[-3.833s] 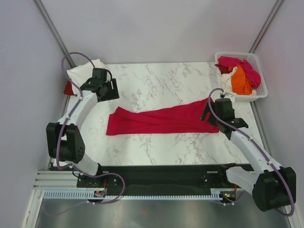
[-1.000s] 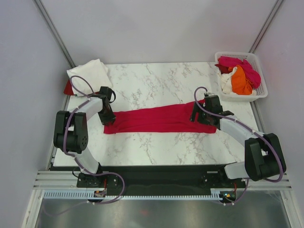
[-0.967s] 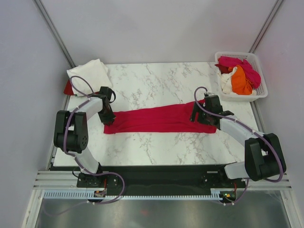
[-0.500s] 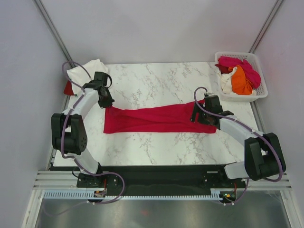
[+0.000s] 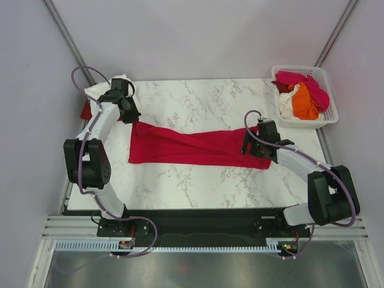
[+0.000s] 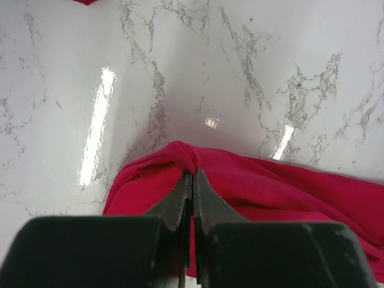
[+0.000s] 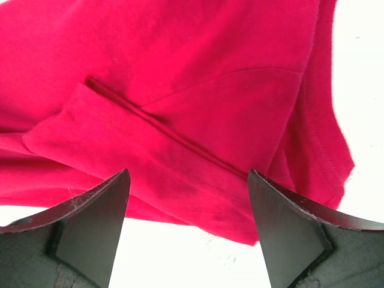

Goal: Fold and stack the t-shirts
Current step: Fold the tshirt

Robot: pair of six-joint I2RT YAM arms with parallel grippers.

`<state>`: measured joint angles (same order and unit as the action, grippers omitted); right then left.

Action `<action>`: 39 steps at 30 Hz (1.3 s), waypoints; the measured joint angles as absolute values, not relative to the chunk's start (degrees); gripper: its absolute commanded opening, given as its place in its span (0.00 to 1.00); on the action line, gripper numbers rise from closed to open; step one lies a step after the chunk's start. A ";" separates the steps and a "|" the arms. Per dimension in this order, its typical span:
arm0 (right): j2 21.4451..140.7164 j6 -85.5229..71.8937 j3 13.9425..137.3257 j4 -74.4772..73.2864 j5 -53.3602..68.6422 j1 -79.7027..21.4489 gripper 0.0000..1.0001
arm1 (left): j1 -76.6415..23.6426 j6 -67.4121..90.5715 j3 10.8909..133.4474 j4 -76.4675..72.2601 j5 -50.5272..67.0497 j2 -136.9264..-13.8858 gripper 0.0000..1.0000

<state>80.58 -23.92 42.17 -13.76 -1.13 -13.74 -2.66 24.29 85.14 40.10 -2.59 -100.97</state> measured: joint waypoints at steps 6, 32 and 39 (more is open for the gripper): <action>80.77 -23.77 42.17 -13.74 -1.15 -13.74 0.88 | 2.55 21.98 84.62 36.91 1.26 -105.23 0.41; 83.42 -24.71 44.47 -12.56 1.06 -13.78 0.89 | -4.10 22.52 76.53 34.13 2.09 -102.19 0.66; 93.76 -25.26 53.34 -12.14 1.63 -13.78 0.91 | -6.07 25.69 72.95 34.15 1.61 -108.57 0.63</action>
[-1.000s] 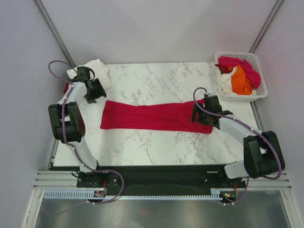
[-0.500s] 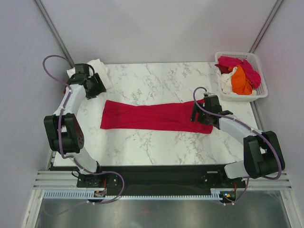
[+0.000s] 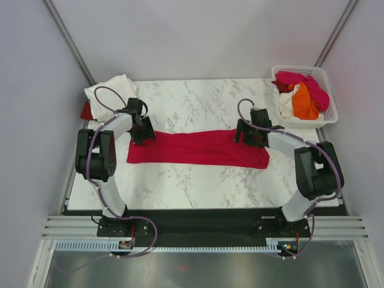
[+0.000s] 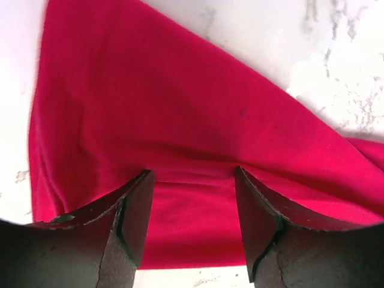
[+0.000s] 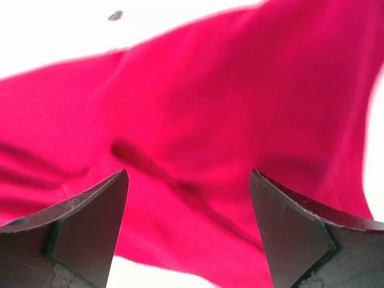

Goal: Fold and stack the t-shirts
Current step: Fold the tshirt

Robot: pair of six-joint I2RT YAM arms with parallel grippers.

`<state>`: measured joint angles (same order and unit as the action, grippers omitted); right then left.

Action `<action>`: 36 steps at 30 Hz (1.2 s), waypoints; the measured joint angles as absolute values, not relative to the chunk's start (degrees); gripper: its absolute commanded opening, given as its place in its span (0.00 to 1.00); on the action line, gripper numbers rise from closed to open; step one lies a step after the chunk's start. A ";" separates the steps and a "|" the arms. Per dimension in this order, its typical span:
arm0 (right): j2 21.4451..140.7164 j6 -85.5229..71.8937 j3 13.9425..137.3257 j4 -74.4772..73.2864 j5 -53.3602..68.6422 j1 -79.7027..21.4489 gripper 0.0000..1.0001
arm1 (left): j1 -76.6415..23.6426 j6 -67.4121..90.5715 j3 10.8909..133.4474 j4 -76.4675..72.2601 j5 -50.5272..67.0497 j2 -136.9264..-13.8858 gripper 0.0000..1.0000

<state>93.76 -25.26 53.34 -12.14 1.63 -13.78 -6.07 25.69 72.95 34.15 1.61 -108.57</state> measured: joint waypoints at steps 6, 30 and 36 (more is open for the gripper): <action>106.54 -25.78 65.71 -12.99 1.98 -13.76 0.91 | -6.00 28.64 66.98 30.28 0.78 -104.60 0.61; 157.32 -47.94 132.73 9.32 38.06 -13.69 0.98 | -57.01 55.83 55.59 36.10 8.86 -70.41 0.80; 132.94 -44.27 109.89 6.42 34.92 -13.13 0.98 | -52.66 49.56 69.78 42.89 2.31 -69.80 0.77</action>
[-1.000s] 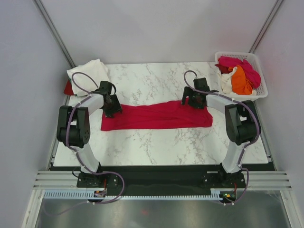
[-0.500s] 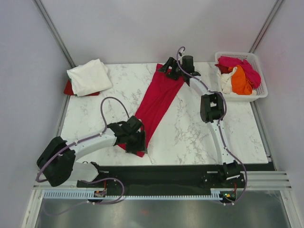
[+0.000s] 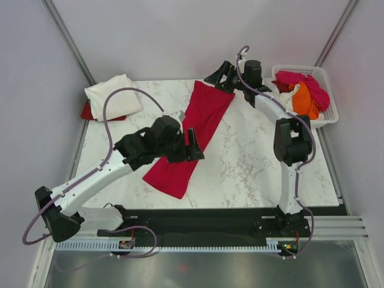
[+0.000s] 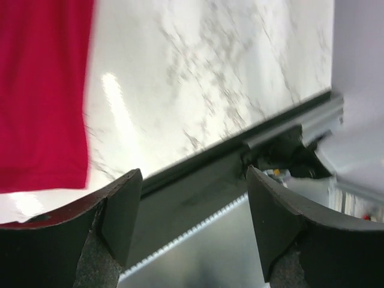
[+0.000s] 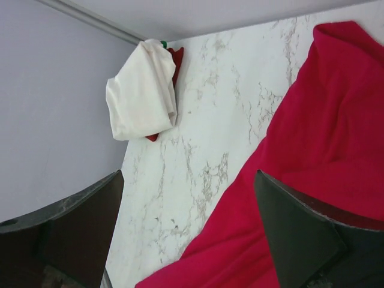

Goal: Fold and stack the t-shirts
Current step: Fold the tshirt

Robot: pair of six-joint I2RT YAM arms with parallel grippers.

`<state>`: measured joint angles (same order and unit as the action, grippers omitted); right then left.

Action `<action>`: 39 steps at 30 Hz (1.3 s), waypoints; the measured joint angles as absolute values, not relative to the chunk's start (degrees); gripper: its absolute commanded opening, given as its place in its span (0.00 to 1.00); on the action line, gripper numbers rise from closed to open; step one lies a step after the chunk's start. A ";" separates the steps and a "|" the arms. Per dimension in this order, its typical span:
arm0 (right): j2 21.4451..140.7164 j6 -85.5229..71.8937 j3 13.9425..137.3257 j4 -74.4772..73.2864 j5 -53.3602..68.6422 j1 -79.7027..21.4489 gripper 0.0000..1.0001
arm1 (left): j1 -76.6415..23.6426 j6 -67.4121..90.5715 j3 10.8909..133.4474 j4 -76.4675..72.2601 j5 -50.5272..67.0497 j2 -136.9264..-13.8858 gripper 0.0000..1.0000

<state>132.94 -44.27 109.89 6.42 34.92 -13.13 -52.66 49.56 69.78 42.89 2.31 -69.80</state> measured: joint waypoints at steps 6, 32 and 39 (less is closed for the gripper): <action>108.07 -40.66 89.25 7.01 28.34 -16.99 0.89 | -35.79 41.28 71.57 47.88 1.13 -68.90 0.76; 107.18 -37.80 61.56 -2.52 18.35 -38.68 0.79 | -25.08 31.62 64.60 52.42 1.80 -57.47 0.75; 101.97 -28.71 65.78 -22.59 11.81 -35.53 0.92 | -25.08 32.99 58.17 51.24 4.01 -56.23 0.74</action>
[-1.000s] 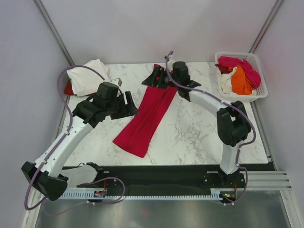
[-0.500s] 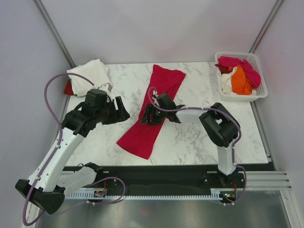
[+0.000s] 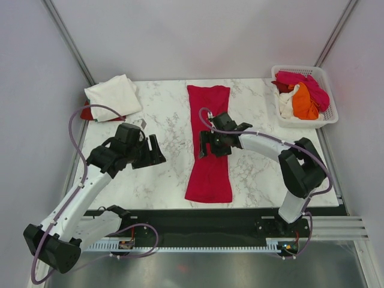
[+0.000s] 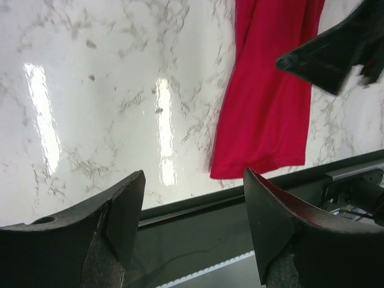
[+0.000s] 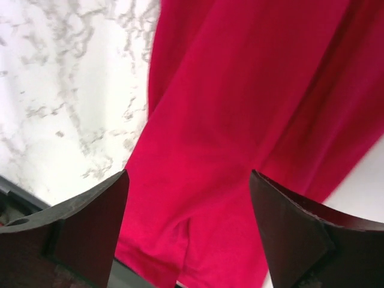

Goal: Fold and stack the t-shirts
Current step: Fold the tshirt

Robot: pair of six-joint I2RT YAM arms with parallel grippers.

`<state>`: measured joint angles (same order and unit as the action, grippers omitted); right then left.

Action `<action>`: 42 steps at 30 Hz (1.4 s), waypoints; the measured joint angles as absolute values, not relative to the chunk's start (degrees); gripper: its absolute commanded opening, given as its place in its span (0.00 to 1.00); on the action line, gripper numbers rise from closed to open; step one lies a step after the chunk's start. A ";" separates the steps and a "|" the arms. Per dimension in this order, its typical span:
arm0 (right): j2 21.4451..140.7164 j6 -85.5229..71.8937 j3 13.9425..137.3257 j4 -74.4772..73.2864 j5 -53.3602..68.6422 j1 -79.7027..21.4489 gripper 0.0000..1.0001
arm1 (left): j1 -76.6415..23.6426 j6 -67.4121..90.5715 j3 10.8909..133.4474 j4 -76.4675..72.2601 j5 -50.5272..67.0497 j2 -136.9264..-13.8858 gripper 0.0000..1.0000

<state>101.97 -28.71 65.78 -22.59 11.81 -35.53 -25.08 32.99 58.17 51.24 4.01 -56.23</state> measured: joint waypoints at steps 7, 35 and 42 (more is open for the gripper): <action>86.17 -26.76 68.77 -30.24 12.36 -35.03 0.98 | -26.04 37.10 42.98 46.09 9.63 -51.70 0.73; 61.98 -35.75 36.62 -29.02 4.16 -41.06 0.76 | -39.42 37.80 53.23 22.35 3.03 -80.60 0.63; 68.27 -35.97 50.78 -29.34 -8.05 -56.53 0.68 | -18.22 32.84 80.05 21.37 9.69 -101.32 0.58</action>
